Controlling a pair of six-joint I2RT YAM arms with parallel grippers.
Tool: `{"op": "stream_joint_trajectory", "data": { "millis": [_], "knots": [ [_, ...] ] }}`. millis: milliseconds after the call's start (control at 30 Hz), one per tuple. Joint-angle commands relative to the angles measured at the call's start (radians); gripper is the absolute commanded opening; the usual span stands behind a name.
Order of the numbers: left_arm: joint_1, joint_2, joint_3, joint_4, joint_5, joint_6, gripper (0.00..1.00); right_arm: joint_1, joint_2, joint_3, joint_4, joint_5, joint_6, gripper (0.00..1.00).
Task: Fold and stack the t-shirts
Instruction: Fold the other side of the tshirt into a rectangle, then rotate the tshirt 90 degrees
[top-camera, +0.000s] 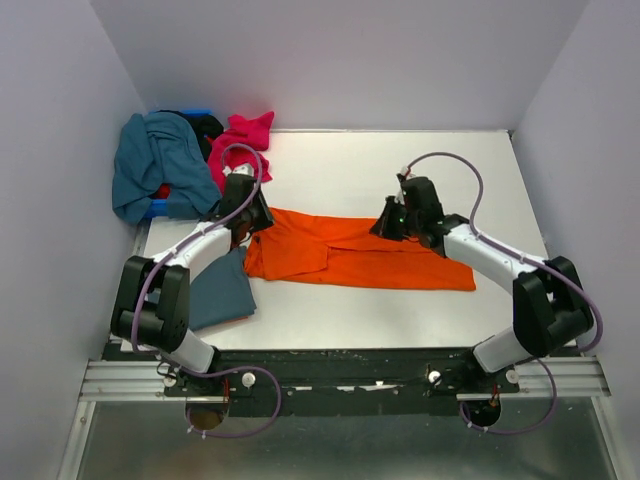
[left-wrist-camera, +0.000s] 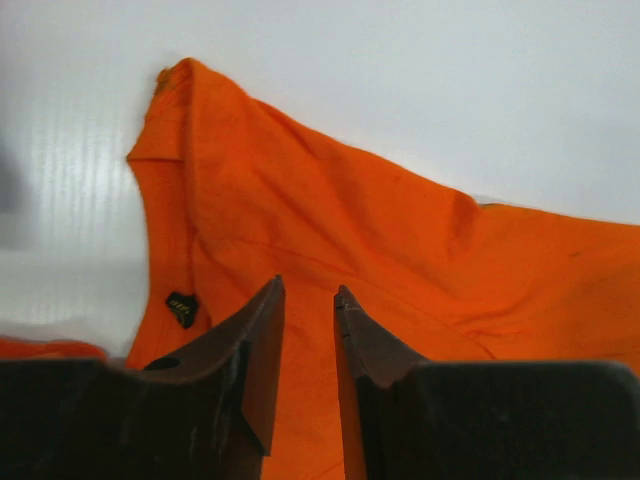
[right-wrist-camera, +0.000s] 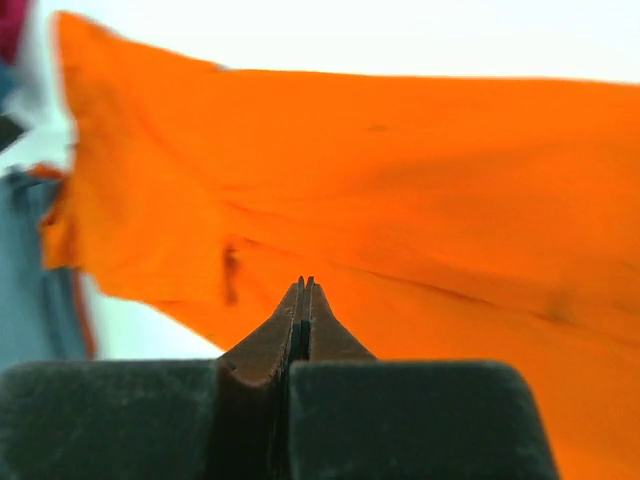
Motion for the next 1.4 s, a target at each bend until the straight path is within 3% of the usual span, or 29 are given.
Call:
{"op": "stream_joint_trajectory", "data": {
  "millis": [0, 100, 233, 367, 533, 700, 867, 1100, 1367],
  "knots": [
    [0.011, -0.065, -0.084, 0.081, -0.114, -0.06, 0.28, -0.036, -0.08, -0.083, -0.195, 0.377, -0.005, 0.01],
    [0.025, -0.01, -0.037, 0.037, -0.111, -0.06, 0.0, -0.081, -0.075, -0.09, -0.283, 0.505, 0.063, 0.01],
    [0.037, 0.07, 0.011, 0.014, -0.133, -0.058, 0.0, -0.153, -0.015, -0.074, -0.367, 0.542, 0.15, 0.01],
    [0.059, 0.099, 0.015, 0.025, -0.169, -0.078, 0.0, -0.205, 0.03, -0.096, -0.328, 0.517, 0.204, 0.01],
    [0.075, 0.147, 0.078, -0.073, -0.263, -0.155, 0.0, -0.24, 0.067, -0.048, -0.327, 0.487, 0.195, 0.01],
    [0.074, 0.132, 0.069, -0.032, -0.234, -0.138, 0.0, -0.25, 0.08, 0.008, -0.338, 0.493, 0.196, 0.01],
    [0.072, 0.139, 0.144, -0.196, -0.381, -0.216, 0.0, -0.273, 0.093, 0.048, -0.343, 0.497, 0.198, 0.01],
    [0.072, 0.101, 0.078, -0.043, -0.213, -0.213, 0.0, -0.343, 0.198, 0.064, -0.352, 0.444, 0.259, 0.01],
    [0.056, 0.165, 0.106, 0.043, -0.128, -0.277, 0.0, -0.398, 0.151, -0.01, -0.329, 0.447, 0.325, 0.01]
  ]
}}
